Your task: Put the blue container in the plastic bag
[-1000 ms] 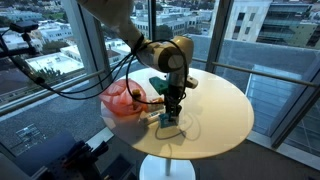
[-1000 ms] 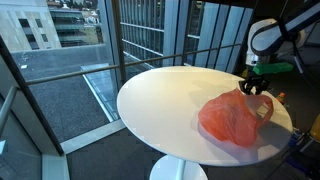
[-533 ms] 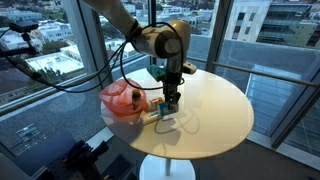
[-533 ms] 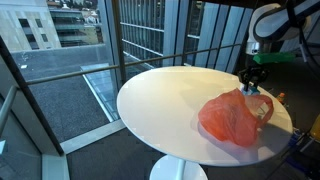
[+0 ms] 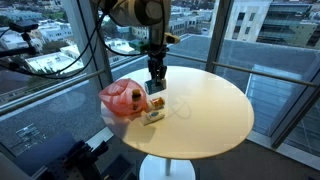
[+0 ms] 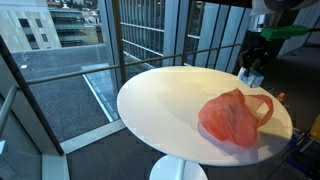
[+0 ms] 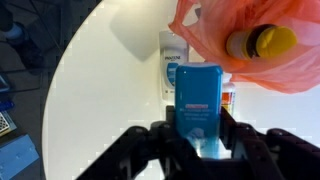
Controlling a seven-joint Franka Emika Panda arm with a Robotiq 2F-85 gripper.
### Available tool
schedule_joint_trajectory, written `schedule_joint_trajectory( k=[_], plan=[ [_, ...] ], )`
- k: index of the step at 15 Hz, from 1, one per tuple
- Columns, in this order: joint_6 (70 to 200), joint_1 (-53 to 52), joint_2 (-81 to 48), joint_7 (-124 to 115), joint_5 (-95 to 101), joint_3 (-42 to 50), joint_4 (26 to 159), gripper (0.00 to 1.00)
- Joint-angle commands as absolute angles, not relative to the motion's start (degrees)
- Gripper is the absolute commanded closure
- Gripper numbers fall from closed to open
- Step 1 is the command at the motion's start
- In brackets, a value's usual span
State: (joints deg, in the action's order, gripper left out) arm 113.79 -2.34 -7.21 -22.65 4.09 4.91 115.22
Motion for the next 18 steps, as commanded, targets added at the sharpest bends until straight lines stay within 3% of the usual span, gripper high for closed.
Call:
schedule_joint_trajectory(
  k=[1, 9, 18],
  plan=[
    [112.01, -2.75, -1.70, -23.36, 6.04, 2.59, 118.78, 0.82],
    [106.00, -4.20, 3.83, -19.30, 4.44, -2.70, 123.49, 0.82],
    [102.14, -6.07, -0.76, -12.73, 3.66, -5.76, 121.20, 0.82]
  ],
)
